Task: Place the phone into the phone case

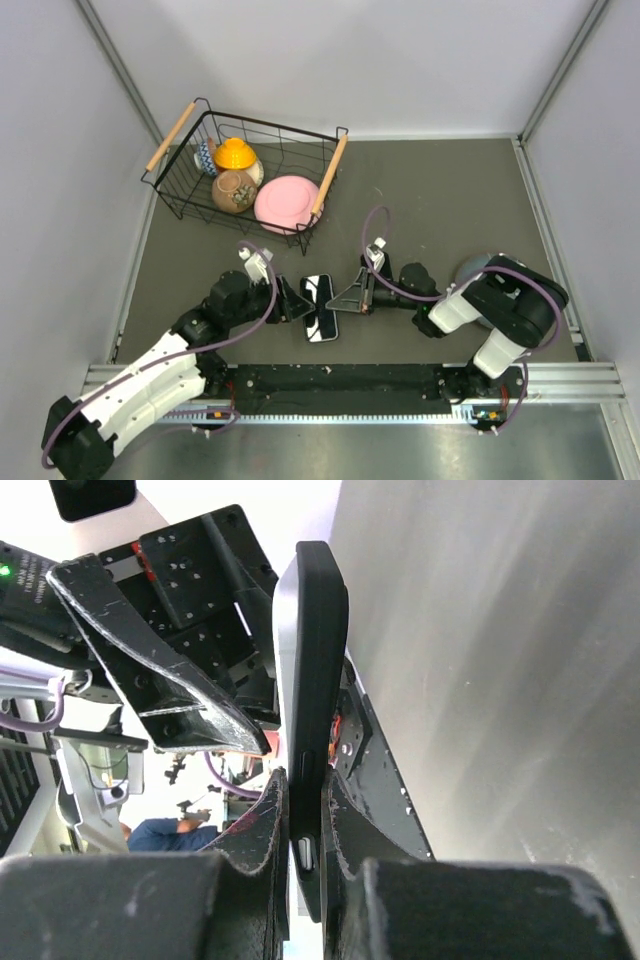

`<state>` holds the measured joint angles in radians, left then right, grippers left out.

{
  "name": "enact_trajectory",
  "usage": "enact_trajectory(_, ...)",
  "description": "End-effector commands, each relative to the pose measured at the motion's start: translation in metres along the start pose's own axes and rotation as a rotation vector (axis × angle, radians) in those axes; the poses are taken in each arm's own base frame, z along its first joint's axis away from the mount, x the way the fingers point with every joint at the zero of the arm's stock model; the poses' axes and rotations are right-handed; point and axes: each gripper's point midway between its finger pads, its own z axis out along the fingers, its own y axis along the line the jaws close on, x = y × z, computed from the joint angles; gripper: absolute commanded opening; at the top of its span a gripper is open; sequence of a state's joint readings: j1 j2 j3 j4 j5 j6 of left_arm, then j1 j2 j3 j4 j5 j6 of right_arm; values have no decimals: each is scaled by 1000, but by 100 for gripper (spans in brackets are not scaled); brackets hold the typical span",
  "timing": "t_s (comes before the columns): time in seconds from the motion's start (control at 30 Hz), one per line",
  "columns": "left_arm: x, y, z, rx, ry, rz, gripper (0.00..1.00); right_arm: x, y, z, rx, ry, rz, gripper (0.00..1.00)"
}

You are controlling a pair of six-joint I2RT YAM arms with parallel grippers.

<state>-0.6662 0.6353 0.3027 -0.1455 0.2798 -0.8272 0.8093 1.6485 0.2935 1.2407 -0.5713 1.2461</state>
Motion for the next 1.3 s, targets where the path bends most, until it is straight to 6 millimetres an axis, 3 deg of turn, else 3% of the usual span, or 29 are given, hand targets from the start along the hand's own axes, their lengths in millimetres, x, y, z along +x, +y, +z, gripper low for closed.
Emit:
enact_trajectory(0.0,-8,-24,-8,92,-15,26,65,-15,78,-11,-280,-67,-183,0)
enact_trajectory(0.23,-1,-39,-9,203,8,-15,66,-13,96,-17,-341,-64,-207,0)
enact_trajectory(0.3,-3,-53,-11,288,-1,-9,64,-13,97,-17,-346,-61,-203,0)
enact_trajectory(0.4,-3,-67,-14,378,0,-32,56,-12,98,-18,-354,-52,-197,0)
enact_trajectory(0.47,-2,-70,-13,394,11,-58,44,-12,99,-18,-357,-51,-193,0)
enact_trajectory(0.63,-1,-76,-11,433,32,-68,21,-9,98,-19,-355,-39,-195,16)
enact_trajectory(0.67,0,-75,-10,432,37,-70,11,-8,98,-20,-356,-36,-197,26)
enact_trajectory(0.77,-2,-77,-9,435,31,-68,0,-6,94,-22,-346,-36,-199,45)
enact_trajectory(0.87,-7,-79,-11,431,11,-58,0,1,87,-26,-332,-21,-210,53)
enact_trajectory(1.27,-25,-88,-17,441,-68,-36,0,33,74,-32,-323,50,-224,56)
